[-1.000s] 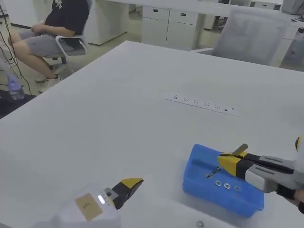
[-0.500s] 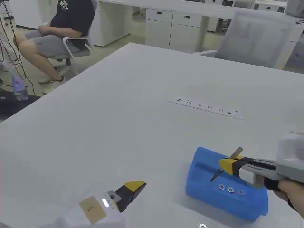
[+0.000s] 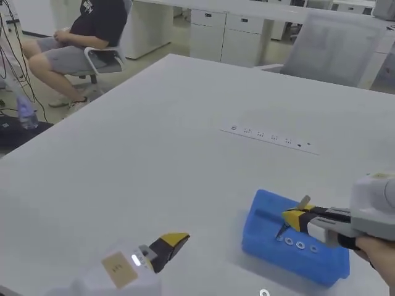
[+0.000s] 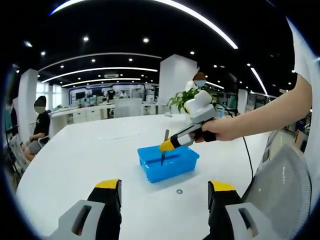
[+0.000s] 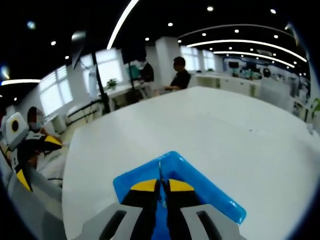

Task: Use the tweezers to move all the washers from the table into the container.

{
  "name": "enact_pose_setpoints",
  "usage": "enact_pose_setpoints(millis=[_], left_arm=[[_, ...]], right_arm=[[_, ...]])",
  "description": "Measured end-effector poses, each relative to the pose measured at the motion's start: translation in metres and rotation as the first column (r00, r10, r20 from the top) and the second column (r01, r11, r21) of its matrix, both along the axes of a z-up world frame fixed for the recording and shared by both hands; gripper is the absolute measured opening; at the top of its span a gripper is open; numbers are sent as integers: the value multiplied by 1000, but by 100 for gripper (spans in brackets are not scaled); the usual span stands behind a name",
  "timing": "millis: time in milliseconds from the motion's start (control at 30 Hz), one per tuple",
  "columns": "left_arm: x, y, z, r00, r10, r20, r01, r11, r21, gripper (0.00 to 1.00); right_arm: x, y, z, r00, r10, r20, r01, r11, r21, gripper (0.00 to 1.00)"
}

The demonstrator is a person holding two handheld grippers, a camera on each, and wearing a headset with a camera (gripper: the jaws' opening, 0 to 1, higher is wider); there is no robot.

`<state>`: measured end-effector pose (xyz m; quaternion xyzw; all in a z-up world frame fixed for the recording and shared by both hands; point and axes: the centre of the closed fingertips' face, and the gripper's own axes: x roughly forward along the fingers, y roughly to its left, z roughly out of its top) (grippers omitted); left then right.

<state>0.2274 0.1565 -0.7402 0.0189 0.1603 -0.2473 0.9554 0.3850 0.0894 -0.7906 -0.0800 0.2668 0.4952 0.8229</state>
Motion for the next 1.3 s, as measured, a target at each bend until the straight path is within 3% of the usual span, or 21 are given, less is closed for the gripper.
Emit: enact_pose_setpoints(millis=[100,367,733,1000,1300], left_arm=[[0,0,0,1000,-1,-1,1,1000,1,70],[-1,0,0,1000,-3,-1,3,1000,0,70],[-2,-3,-1,1000,-10,-5,10,1000,5,70],[-1,-2,-2,1000,-10,-6,10,1000,5,70],[-1,-1,-2,1000,-10,-8,10,1000,4,70]], right_arm=[[-2,0,9,1000,2,22,-2,1000,12,3],[-22,0,48,995,15,94,-24,994,103,3],[-60,4,68,995,53,79,-66,984,168,3],[-79,7,53,998,64,1,-63,983,174,3],[-91,3,13,988,77,-136,-58,988,143,3]])
